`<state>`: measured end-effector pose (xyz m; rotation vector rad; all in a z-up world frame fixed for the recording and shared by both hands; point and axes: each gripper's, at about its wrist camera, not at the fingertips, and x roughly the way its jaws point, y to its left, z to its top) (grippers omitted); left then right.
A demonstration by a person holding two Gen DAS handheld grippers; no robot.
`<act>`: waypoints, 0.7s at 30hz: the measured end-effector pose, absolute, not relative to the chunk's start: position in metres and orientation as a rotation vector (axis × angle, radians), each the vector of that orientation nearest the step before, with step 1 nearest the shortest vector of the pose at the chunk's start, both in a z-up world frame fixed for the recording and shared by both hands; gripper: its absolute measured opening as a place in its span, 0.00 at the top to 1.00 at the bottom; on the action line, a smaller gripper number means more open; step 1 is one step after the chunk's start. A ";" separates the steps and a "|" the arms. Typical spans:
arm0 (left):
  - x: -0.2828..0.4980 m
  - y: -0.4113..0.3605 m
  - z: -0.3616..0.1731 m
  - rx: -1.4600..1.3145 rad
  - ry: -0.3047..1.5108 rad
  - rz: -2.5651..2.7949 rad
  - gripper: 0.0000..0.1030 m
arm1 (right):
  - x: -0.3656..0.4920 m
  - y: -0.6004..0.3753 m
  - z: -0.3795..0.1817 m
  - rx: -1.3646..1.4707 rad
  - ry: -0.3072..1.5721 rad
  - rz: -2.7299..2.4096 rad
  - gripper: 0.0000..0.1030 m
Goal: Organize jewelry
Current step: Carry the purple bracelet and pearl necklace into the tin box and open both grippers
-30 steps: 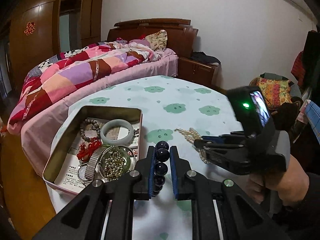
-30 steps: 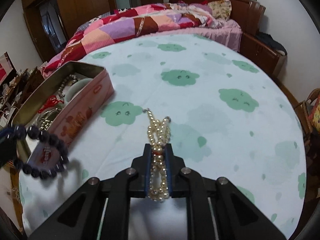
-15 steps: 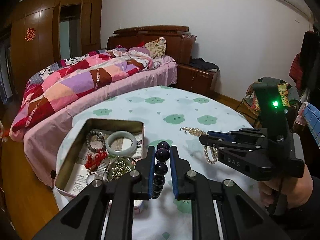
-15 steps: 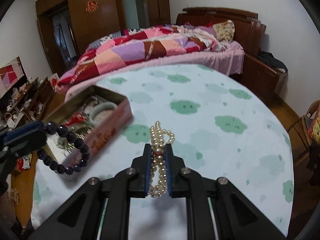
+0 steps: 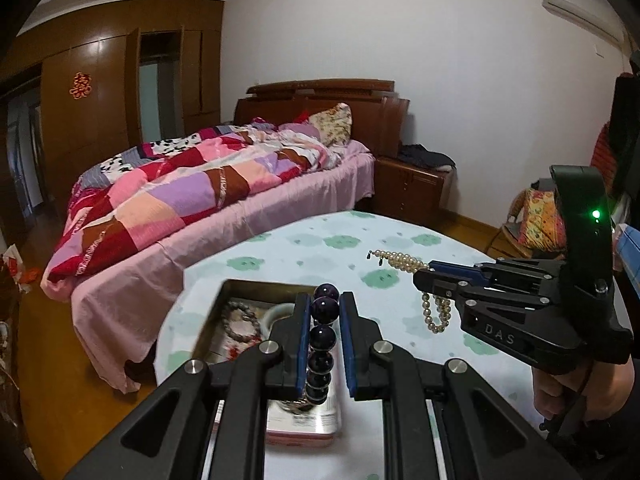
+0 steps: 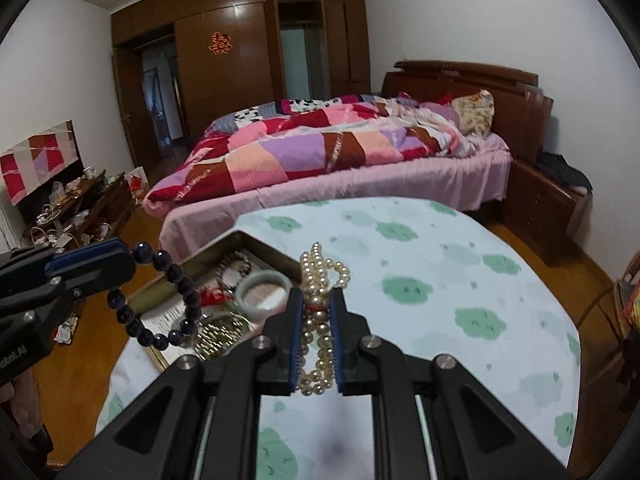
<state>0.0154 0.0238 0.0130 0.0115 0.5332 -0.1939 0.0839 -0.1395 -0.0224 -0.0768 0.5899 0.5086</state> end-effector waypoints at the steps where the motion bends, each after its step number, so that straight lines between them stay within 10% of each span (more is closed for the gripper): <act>1: 0.016 0.027 0.015 0.010 0.527 -0.187 0.87 | 0.084 -0.136 -0.021 -0.080 0.586 0.515 0.85; 21: 0.042 0.079 0.001 -0.048 0.543 -0.081 0.87 | 0.095 -0.061 -0.010 -0.157 0.558 0.619 0.85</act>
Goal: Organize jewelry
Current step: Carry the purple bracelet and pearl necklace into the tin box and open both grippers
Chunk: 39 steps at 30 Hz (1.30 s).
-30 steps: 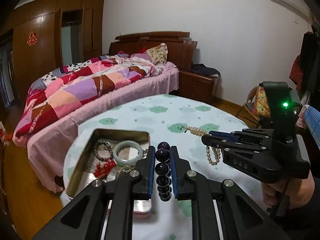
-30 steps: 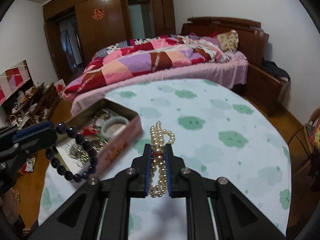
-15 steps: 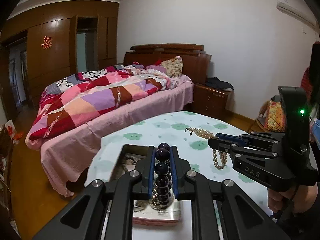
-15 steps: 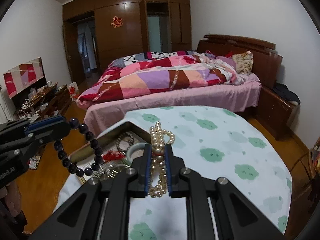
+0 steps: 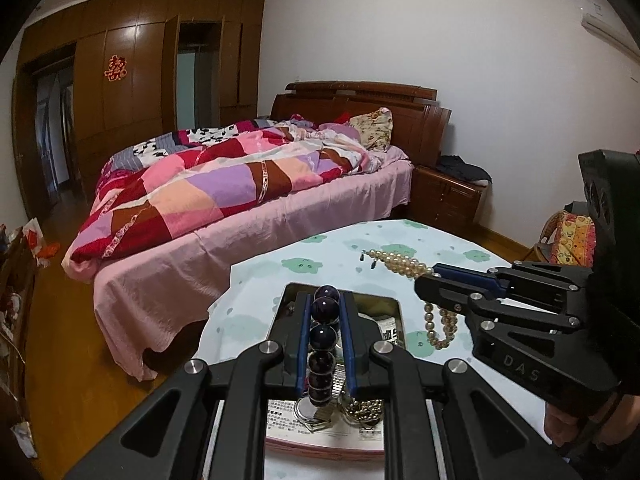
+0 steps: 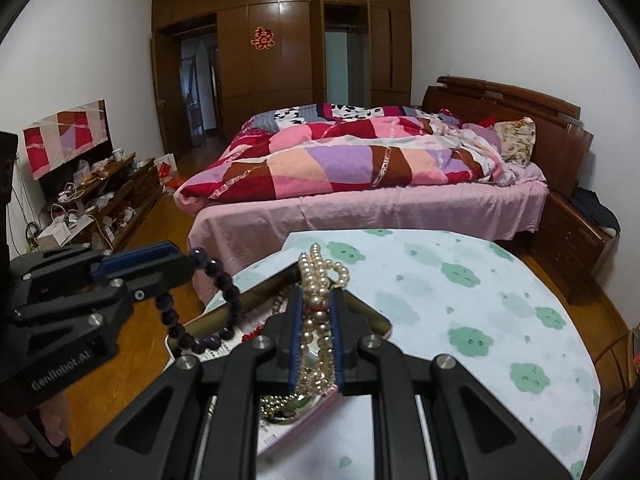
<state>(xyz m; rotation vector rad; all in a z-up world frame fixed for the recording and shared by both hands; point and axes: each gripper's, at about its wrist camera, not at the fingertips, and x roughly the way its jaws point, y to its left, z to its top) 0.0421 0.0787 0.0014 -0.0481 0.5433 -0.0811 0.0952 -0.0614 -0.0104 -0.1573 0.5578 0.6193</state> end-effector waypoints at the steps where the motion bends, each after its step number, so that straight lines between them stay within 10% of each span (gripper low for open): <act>1: 0.043 0.078 0.000 -0.047 0.545 -0.081 0.87 | 0.096 -0.059 -0.012 -0.159 0.561 0.621 0.85; 39: 0.075 0.089 -0.057 -0.046 0.734 -0.062 0.87 | 0.123 -0.014 -0.070 -0.232 0.739 0.638 0.85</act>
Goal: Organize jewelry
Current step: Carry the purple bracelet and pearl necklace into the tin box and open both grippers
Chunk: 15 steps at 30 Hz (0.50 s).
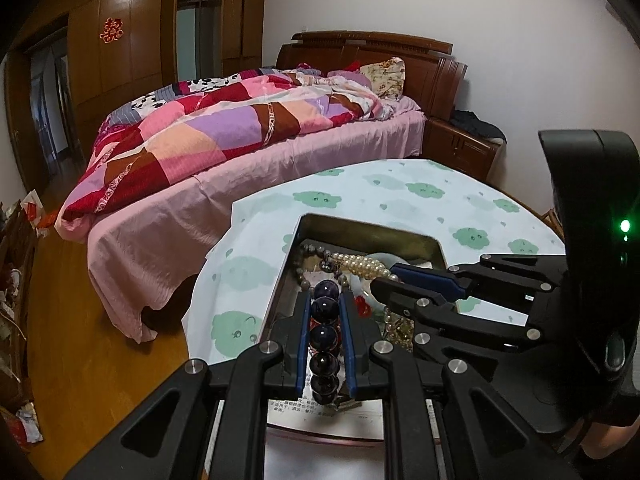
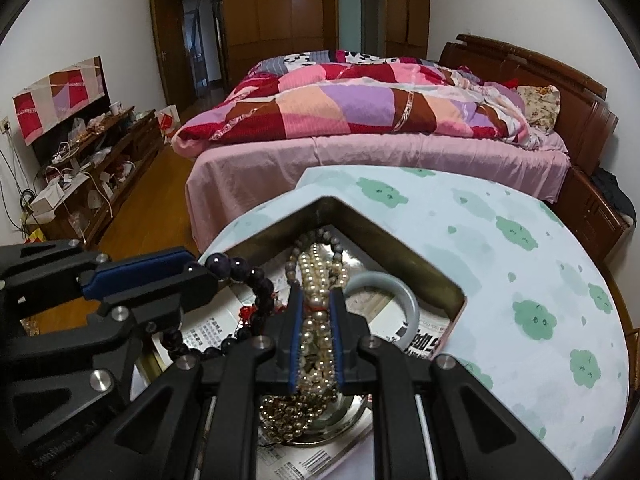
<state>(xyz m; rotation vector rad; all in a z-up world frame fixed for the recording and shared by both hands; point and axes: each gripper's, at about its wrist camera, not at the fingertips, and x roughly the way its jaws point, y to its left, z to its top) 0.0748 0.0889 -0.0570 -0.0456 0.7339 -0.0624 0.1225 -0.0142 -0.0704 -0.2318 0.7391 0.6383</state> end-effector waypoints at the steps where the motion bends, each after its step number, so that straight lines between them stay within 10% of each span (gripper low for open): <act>1: 0.075 0.088 -0.058 -0.042 0.740 -0.065 0.87 | 0.123 -0.014 -0.072 -0.232 0.743 0.638 0.85; 15: 0.082 0.090 -0.077 -0.027 0.807 -0.064 0.86 | 0.126 -0.011 -0.087 -0.263 0.795 0.646 0.85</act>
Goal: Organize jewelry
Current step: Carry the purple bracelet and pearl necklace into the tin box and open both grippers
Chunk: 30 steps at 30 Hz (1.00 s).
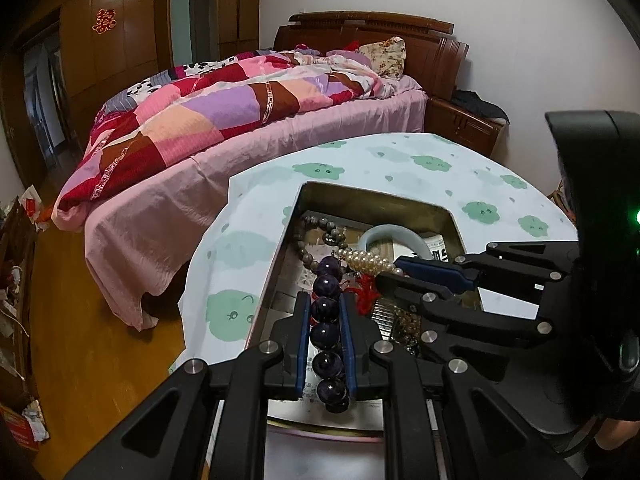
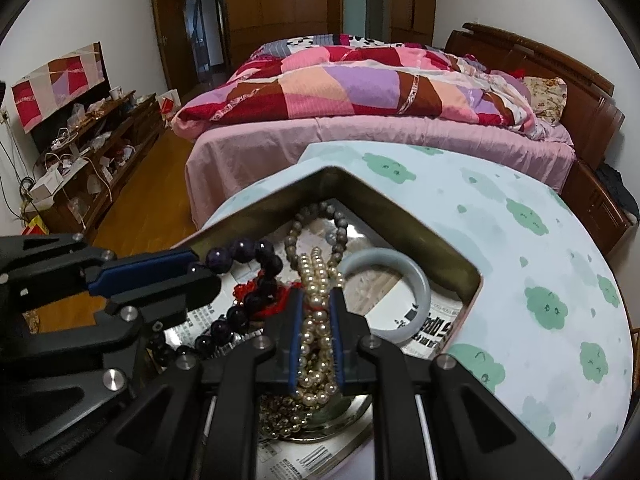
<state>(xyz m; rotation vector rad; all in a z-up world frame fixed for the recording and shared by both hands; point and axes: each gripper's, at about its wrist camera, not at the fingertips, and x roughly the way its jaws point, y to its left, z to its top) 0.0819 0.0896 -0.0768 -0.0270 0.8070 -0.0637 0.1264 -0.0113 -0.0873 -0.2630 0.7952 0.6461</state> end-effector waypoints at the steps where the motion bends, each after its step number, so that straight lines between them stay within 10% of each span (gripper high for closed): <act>1: 0.082 0.090 -0.078 -0.025 0.813 -0.063 0.86 | 0.127 -0.010 -0.088 -0.267 0.798 0.645 0.85; 20: 0.087 0.091 -0.086 -0.015 0.839 -0.028 0.86 | 0.129 -0.011 -0.094 -0.278 0.812 0.642 0.84; 30: 0.075 0.097 -0.065 0.002 0.789 0.042 0.40 | 0.127 -0.023 -0.090 -0.224 0.813 0.659 0.61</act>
